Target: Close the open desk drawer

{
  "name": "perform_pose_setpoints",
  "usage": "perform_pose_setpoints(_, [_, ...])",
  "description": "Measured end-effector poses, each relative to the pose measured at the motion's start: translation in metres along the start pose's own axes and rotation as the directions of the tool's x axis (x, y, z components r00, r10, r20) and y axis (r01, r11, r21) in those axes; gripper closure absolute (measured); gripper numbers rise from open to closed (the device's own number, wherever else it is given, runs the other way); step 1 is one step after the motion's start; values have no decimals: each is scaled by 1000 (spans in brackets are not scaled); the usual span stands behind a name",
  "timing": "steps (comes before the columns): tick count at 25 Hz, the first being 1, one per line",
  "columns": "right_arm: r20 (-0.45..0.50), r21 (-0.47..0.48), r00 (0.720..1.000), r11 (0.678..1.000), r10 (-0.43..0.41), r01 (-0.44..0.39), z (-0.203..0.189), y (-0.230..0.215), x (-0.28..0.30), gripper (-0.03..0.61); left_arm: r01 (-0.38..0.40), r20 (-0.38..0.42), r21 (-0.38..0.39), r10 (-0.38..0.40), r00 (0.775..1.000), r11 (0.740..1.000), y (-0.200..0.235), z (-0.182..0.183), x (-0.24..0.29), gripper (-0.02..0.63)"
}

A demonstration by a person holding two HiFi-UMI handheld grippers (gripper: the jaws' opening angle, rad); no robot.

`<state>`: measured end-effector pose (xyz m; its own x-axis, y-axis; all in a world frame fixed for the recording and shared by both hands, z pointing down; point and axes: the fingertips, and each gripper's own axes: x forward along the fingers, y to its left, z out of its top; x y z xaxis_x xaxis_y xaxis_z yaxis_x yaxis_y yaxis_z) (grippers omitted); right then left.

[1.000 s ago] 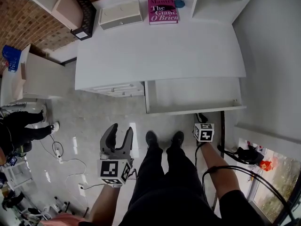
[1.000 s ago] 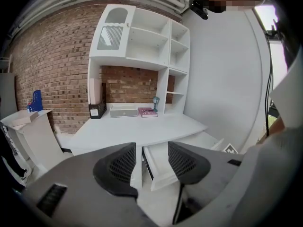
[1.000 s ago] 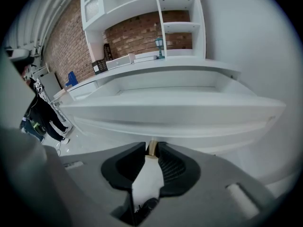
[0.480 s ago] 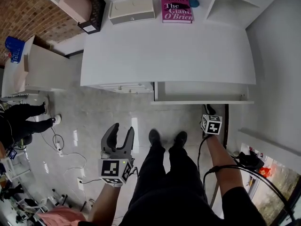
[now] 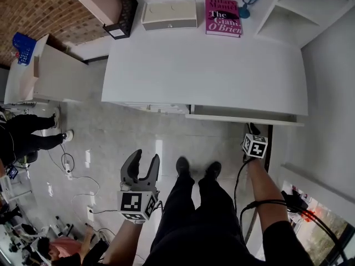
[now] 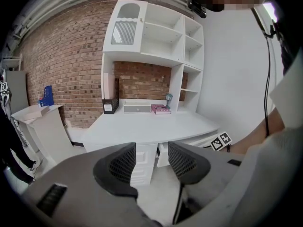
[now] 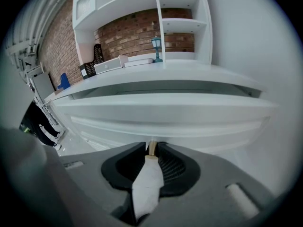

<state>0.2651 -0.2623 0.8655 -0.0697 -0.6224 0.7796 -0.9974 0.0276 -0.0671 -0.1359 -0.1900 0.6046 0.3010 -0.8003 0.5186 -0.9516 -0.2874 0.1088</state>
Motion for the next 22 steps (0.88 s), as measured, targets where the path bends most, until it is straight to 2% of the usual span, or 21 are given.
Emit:
perform_pose_setpoints(13, [15, 14, 1000, 1000, -22, 22, 40, -4, 29, 492, -74, -5, -36, 74, 997, 997, 26, -10, -11, 403])
perform_pose_setpoints(19, [29, 0, 999, 1000, -22, 22, 45, -2, 33, 486, -68, -4, -33, 67, 998, 997, 23, -13, -9, 403])
perform_pose_setpoints(22, [53, 5, 998, 1000, -26, 26, 48, -1, 22, 451, -48, 7, -26, 48, 999, 999, 16, -7, -4, 403])
